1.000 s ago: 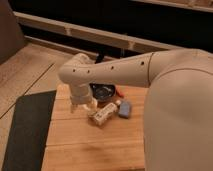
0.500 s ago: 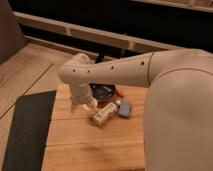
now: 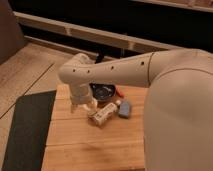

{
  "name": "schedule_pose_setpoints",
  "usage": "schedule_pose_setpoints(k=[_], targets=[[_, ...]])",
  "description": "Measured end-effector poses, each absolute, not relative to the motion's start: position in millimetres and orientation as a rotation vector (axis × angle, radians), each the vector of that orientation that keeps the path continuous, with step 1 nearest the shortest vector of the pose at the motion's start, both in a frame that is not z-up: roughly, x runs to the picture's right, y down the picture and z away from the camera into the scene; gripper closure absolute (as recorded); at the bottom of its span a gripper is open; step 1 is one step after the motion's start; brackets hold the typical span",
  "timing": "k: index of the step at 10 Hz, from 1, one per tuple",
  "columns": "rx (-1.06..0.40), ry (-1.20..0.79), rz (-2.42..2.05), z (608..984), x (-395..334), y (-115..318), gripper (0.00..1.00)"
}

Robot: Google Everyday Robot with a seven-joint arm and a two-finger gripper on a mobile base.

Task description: Place the eraser in the ceramic cup

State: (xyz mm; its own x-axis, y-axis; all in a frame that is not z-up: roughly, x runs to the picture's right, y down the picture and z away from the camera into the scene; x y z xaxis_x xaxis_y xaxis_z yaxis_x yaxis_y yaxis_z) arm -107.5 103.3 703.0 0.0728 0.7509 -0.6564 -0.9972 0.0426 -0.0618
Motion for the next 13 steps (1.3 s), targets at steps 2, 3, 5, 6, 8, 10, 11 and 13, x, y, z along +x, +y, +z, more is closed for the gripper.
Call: schedule_pose_setpoints(k=[2, 3, 5, 6, 8, 10, 11, 13], targets=[[-0.591, 0.523, 1.434, 703, -108, 103, 0.35], [-0.591, 0.523, 1.434, 703, -108, 103, 0.35], [-0.591, 0.523, 1.434, 703, -108, 103, 0.35], [-0.591, 0.523, 1.434, 703, -108, 103, 0.35], [-0.591, 0.523, 1.434, 703, -108, 103, 0.35], [-0.587, 0.523, 1.436, 703, -107, 102, 0.35], [-0.562, 0.515, 1.464, 709, -99, 86, 0.35], [-0.505, 0.461, 1.491, 726, -76, 40, 0.35]])
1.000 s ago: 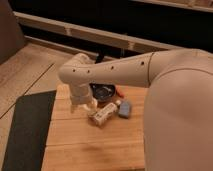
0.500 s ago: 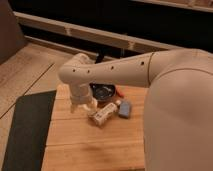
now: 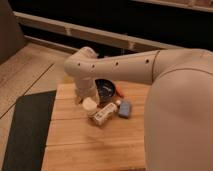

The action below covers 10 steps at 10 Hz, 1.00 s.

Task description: Place the eraser in the ceramic cup

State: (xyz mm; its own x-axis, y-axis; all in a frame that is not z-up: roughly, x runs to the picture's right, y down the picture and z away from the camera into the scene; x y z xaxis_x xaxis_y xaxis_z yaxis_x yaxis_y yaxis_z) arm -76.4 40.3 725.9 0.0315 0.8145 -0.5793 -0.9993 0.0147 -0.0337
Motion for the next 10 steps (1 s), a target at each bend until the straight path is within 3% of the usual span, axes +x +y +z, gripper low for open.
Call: schedule_pose_setpoints(k=[1, 4, 10], targets=[[-0.458, 0.407, 1.474, 742, -58, 0, 0.35], [-0.451, 0.291, 1.368, 771, -59, -54, 0.35], [-0.591, 0.133, 1.154, 809, -133, -75, 0.35]])
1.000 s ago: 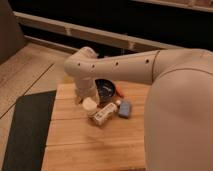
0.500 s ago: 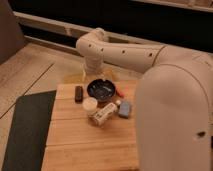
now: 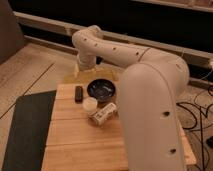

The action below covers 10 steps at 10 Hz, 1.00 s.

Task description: Place the eraser in the ceramic cup

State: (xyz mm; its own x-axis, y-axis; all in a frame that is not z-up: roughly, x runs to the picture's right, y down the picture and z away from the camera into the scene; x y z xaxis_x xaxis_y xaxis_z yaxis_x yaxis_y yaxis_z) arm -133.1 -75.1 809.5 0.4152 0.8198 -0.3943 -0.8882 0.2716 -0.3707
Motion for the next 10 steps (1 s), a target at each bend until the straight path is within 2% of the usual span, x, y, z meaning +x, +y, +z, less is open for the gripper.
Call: schedule_pose_setpoints(k=[2, 6, 10], targets=[[-0.625, 0.128, 1.100, 814, -156, -68, 0.35], [-0.611, 0.119, 1.096, 814, -154, -71, 0.35], [-0.540, -0.006, 1.007, 810, -172, -82, 0.35]])
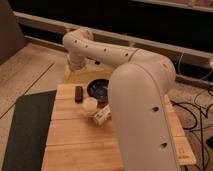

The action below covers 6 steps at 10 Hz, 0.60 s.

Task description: Place the eraser in the ceramic cup

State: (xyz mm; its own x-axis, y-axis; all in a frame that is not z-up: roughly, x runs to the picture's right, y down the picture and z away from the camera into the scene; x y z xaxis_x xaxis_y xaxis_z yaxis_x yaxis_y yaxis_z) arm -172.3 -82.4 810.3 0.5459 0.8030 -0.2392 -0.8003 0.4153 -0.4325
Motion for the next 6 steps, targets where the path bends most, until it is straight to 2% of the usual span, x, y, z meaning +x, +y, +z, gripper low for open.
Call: schedule_pose_setpoints(k=[6], targets=[[-0.585, 0.003, 0.952, 840, -187, -55, 0.35]])
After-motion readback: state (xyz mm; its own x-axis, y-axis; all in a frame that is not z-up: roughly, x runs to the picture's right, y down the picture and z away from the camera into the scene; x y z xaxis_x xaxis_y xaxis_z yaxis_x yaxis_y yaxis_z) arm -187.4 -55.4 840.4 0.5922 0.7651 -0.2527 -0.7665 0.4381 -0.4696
